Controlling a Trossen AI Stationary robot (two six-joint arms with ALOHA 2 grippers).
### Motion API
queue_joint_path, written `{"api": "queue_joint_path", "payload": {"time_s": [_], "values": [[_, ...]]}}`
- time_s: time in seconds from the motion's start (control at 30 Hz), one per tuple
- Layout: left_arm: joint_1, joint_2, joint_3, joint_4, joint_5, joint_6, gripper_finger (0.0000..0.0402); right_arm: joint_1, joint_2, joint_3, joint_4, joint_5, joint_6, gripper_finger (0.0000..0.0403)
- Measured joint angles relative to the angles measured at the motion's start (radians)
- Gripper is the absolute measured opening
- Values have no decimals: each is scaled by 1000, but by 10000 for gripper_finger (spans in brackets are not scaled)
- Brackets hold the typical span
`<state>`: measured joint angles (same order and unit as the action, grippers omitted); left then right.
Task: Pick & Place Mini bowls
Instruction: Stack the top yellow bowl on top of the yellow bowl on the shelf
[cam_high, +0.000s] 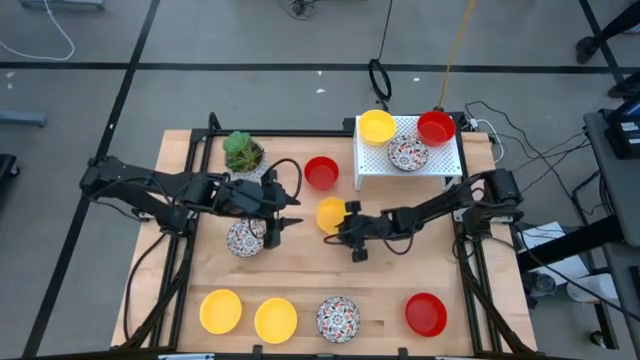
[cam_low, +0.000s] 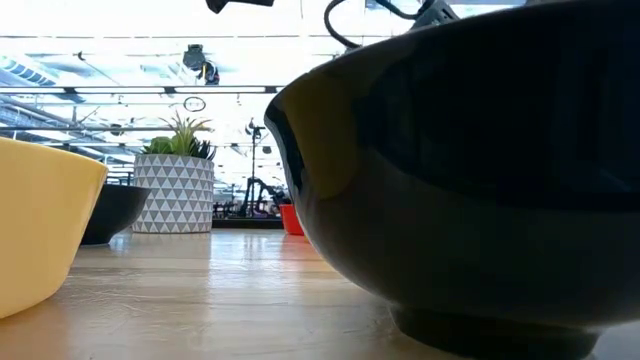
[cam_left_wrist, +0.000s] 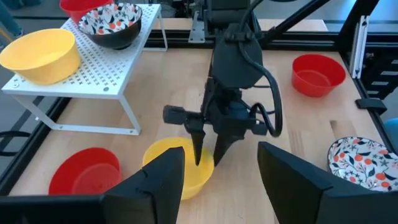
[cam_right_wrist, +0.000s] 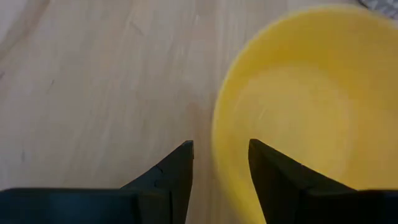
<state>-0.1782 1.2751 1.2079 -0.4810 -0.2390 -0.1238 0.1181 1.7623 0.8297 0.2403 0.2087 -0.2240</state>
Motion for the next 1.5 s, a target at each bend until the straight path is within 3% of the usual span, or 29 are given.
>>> {"api": "queue_joint_path", "payload": {"time_s": [0.17, 0.37, 0.63, 0.87, 1.0, 1.17, 1.33, 1.5], "values": [[0, 0, 0, -11, 0, 0, 207, 2, 4, 1, -3, 0, 3, 113], [0, 0, 0, -18, 0, 0, 207, 1, -9, 1, -6, 0, 72, 12], [0, 0, 0, -17, 0, 9, 207, 8, -186, 0, -89, 6, 111, 3], [0, 0, 0, -16, 0, 66, 207, -24, -439, 90, -292, 160, 81, 1], [0, 0, 0, -15, -14, 90, 207, -116, -508, 207, -472, 187, 134, 1], [0, 0, 0, -15, -51, 93, 207, -274, -506, 345, -654, 184, 178, 1], [0, 0, 0, -15, -52, 92, 207, -434, -476, 390, -670, 152, 162, 1], [0, 0, 0, -17, -52, 91, 207, -564, -435, 393, -662, 101, 245, 0]]}}
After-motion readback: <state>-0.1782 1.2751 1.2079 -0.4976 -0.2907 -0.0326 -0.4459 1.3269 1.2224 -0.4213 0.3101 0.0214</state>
